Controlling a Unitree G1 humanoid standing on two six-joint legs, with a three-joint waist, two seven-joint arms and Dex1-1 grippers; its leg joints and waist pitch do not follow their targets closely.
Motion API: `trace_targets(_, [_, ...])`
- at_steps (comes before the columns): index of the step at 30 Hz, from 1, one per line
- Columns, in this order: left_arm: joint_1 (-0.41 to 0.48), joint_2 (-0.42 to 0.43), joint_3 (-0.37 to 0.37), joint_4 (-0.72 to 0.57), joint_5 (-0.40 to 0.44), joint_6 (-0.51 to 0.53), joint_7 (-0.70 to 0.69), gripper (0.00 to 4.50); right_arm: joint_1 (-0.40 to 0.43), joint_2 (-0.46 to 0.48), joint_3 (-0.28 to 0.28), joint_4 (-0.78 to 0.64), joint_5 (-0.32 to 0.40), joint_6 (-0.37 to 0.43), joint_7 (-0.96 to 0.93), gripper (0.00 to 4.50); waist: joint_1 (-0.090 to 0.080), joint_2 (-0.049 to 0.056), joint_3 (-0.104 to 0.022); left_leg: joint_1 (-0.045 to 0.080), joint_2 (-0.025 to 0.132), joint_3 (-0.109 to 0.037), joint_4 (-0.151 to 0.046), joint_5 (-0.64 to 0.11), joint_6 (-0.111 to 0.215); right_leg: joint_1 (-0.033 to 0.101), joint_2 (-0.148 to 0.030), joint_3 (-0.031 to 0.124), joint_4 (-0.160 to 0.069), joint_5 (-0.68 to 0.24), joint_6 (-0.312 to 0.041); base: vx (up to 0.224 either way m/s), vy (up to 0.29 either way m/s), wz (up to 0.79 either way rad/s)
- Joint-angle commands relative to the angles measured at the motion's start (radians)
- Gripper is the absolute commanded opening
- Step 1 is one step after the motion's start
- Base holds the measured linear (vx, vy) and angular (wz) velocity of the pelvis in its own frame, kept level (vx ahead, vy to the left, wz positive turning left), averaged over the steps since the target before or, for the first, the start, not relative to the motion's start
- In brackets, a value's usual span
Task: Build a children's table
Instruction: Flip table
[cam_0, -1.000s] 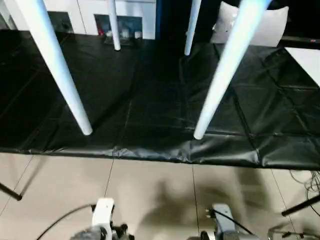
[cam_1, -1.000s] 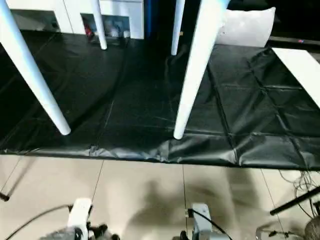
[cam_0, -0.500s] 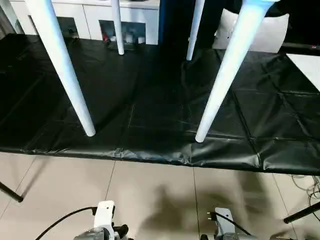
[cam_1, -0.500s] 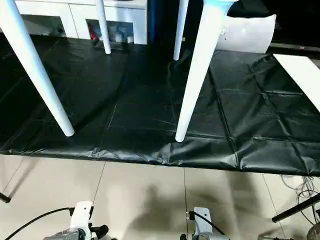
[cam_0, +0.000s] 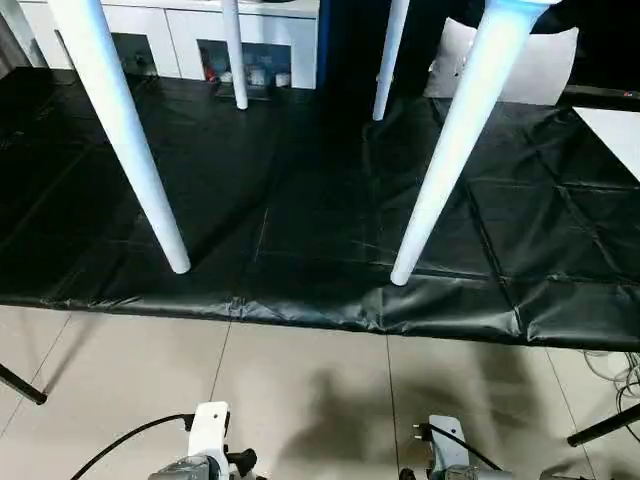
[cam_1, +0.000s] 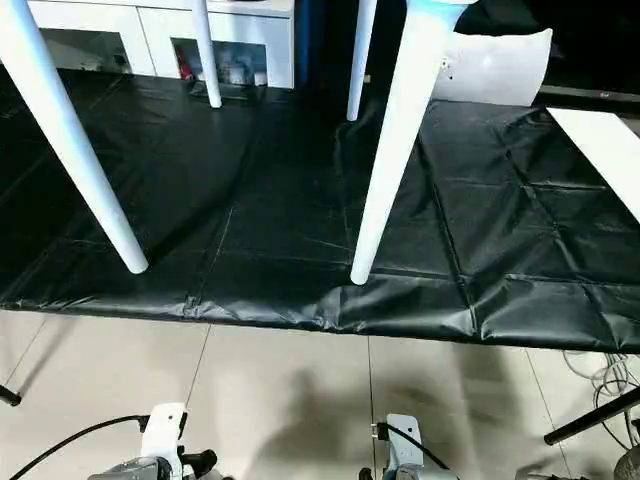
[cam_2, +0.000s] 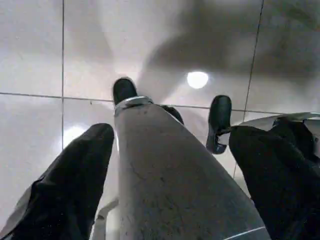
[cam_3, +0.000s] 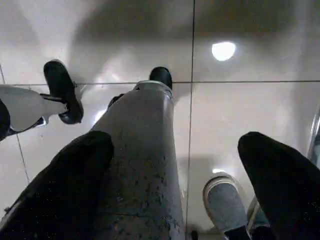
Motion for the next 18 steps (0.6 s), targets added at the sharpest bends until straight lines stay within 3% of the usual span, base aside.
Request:
trace_targets(1, [0.017,-0.011,-0.002,0.026,0.005,0.014,0.004,4.13,0.024,0.016,-0.003,0.034,-0.001,0.017,0.01,4.5,0.003,0.008,-0.032,0.02,0.088,-0.029,-0.095,-0.262,0.021,0.01,-0.111,0.052,-0.083,-0.011,-0.263,0.0,0.0,0.0])
trace_targets(11, [0.017,-0.011,-0.002,0.026,0.005,0.014,0.004,4.13,0.024,0.016,-0.003,0.034,-0.001,0.017,0.01,4.5,0.005,0.008,-0.035,0.02,0.091,-0.022,-0.093,-0.201,0.047,0.013,-0.111,0.049,-0.078,0.084,-0.271,0.0,0.0,0.0])
trace_targets(18, [0.017,-0.011,-0.002,0.026,0.005,0.014,0.004,4.13,0.024,0.016,-0.003,0.034,-0.001,0.017,0.01,4.5,0.005,0.008,-0.031,0.021,0.092,-0.022,-0.098,-0.23,0.037,0.011,-0.111,0.05,-0.084,0.032,-0.268,0.0,0.0,0.0])
